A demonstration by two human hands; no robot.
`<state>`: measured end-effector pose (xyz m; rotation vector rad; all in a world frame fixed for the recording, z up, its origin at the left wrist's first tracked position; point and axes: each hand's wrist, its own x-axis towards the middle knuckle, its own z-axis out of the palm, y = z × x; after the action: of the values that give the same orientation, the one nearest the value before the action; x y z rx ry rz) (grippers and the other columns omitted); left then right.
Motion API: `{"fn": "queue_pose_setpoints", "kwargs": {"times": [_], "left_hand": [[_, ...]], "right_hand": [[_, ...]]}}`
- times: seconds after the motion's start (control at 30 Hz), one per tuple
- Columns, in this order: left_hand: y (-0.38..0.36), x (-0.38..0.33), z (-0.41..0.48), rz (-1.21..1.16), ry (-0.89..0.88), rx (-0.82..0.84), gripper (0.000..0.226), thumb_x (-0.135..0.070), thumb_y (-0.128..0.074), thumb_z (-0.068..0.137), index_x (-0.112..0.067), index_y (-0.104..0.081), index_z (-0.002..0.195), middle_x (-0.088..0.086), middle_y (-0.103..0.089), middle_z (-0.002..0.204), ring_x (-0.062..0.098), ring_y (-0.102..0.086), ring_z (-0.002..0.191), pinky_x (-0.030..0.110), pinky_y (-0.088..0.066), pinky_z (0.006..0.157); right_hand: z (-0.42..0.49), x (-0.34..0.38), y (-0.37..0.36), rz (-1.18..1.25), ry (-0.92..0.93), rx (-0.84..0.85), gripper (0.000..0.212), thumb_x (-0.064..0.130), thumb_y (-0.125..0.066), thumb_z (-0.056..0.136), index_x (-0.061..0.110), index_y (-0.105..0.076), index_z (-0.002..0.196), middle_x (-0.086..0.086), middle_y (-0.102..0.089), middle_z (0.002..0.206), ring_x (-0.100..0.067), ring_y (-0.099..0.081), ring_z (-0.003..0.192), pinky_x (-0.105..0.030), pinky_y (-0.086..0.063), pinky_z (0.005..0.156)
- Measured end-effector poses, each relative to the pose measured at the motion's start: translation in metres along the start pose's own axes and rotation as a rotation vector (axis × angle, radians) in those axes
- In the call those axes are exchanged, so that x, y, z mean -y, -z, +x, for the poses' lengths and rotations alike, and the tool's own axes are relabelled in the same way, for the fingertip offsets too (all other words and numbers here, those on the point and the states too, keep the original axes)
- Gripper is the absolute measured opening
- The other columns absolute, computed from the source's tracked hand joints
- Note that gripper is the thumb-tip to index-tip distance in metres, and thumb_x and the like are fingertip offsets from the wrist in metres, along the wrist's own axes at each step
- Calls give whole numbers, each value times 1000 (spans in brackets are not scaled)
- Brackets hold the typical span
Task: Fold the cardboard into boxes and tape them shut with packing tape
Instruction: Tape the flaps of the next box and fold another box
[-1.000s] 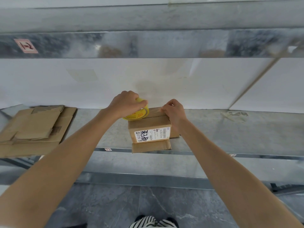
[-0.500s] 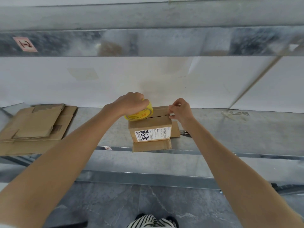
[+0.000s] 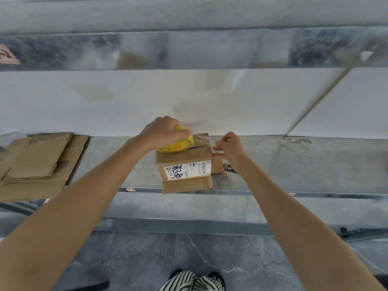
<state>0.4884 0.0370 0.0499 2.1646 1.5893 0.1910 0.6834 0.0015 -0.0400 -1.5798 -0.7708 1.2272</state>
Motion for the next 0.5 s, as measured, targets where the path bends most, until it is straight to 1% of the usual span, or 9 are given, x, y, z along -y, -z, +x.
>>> {"fn": "queue_pose_setpoints", "kwargs": {"times": [0.17,0.27,0.33,0.4,0.43,0.5], "left_hand": [[-2,1,-3,-83,0,-17,50,-47,-57,88,-14,-37,57,2,-40,58,17,-39,54,29,-26,52],[-3,0,-2,-81,2,-9,50,-47,-58,88,-13,-37,58,3,-39,58,17,-38,54,29,-25,52],[-3,-1,-1,-84,-5,-15,50,-46,-58,88,-13,-37,57,3,-39,58,17,-37,54,29,-24,52],[-3,-1,-2,-78,-15,-19,51,-46,-58,88,-14,-36,57,3,-38,57,17,-37,54,30,-24,52],[-3,-1,-2,-81,-17,-20,51,-46,-58,88,-14,-35,57,2,-37,57,17,-36,54,30,-24,52],[-4,-1,-4,-90,-10,-11,51,-46,-57,88,-14,-33,57,2,-36,57,18,-35,54,30,-24,52]], "right_hand": [[7,-5,-5,-4,-10,19,23,-5,-49,90,11,-41,76,-10,-54,79,-21,-59,74,-40,-58,67],[7,-12,-13,-90,-7,20,23,-2,-48,91,13,-41,76,-9,-55,79,-26,-57,76,-39,-53,66],[8,-14,-16,-203,62,-10,21,4,-51,92,16,-42,77,-4,-52,76,-22,-52,73,-35,-47,64],[4,-17,-16,-294,110,-32,12,12,-54,92,15,-44,86,1,-49,78,-15,-46,70,-26,-39,62],[2,-21,-16,-323,102,-37,11,15,-55,92,13,-45,95,1,-49,85,-13,-45,73,-24,-38,62],[-1,-34,-13,-352,49,-42,28,13,-56,90,10,-41,113,-4,-50,107,-16,-48,89,-26,-41,72]]}}
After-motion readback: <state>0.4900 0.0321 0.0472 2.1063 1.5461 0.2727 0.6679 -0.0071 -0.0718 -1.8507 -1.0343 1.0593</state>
